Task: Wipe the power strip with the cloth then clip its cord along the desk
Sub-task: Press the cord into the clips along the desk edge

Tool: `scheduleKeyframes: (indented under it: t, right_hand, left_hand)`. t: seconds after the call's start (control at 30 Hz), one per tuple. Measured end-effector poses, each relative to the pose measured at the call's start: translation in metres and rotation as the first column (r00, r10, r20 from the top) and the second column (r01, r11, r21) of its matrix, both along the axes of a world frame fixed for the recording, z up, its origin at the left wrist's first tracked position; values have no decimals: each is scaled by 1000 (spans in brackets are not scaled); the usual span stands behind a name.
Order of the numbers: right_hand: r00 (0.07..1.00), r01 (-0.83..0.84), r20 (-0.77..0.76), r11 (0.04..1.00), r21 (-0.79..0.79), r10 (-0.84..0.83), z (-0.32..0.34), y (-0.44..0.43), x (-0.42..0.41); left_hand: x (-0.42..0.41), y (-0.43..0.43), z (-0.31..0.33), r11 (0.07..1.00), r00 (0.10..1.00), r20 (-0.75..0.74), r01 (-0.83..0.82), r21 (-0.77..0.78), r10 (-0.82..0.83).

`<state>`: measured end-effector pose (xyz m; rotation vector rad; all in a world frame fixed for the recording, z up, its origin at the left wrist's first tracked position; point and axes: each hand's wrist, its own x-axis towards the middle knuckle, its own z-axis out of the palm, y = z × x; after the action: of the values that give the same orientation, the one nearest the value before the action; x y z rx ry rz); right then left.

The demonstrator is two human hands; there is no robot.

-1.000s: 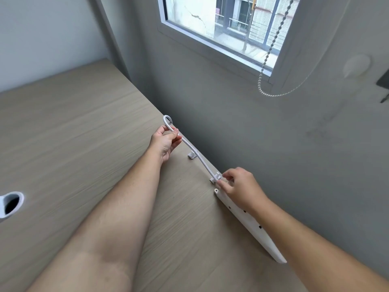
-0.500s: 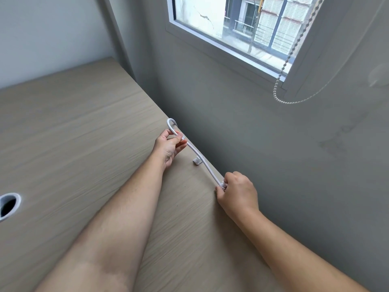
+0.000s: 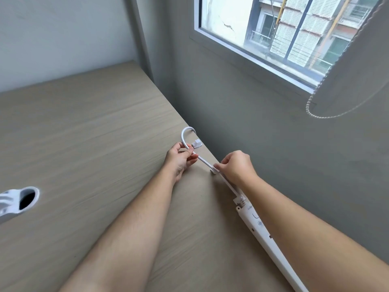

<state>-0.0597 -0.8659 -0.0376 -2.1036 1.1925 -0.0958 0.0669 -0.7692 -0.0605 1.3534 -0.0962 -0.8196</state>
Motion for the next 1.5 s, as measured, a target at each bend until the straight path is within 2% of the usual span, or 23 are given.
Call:
scheduleKeyframes:
  t: [0.23, 0.5, 0.7, 0.77, 0.87, 0.97, 1.07, 1.3, 1.5]
  right_hand:
    - [990, -124, -77, 989, -83, 118, 0, 2, 11]
    - [986, -160, 37, 987, -10, 161, -6, -13, 4]
    - [980, -187, 79, 982, 40, 183, -12, -22, 2]
    - [978, -195, 85, 979, 64, 189, -15, -26, 4]
    - [981, -114, 167, 989, 98, 97, -18, -34, 18]
    - [979, -98, 186, 994, 43, 88, -17, -36, 45]
    - [980, -121, 166, 991, 52, 111, -13, -34, 74]
    - [987, -104, 122, 995, -6, 104, -18, -36, 104]
    - [971, -228, 53, 967, -113, 235, -14, -35, 107]
  left_hand:
    - [4, -4, -7, 1000, 1000, 27, 15, -25, -14]
    - [8, -20, -14, 998, 996, 73, 54, -16, -53]
    - [12, -34, -18, 997, 976, 206, 66, 36, -72]
    - [18, -38, -18, 998, 983, 172, 51, 44, -58]
    - [33, -44, -17, 1000, 1000, 19, -12, 11, 11]
    - [47, -49, -13, 996, 992, -96, -84, -36, 80]
    - [59, -53, -11, 994, 988, -124, -99, -49, 93]
    - [81, -49, -20, 992, 991, 124, 39, 116, -54]
    - [85, -54, -25, 990, 983, 172, 46, 134, -68]
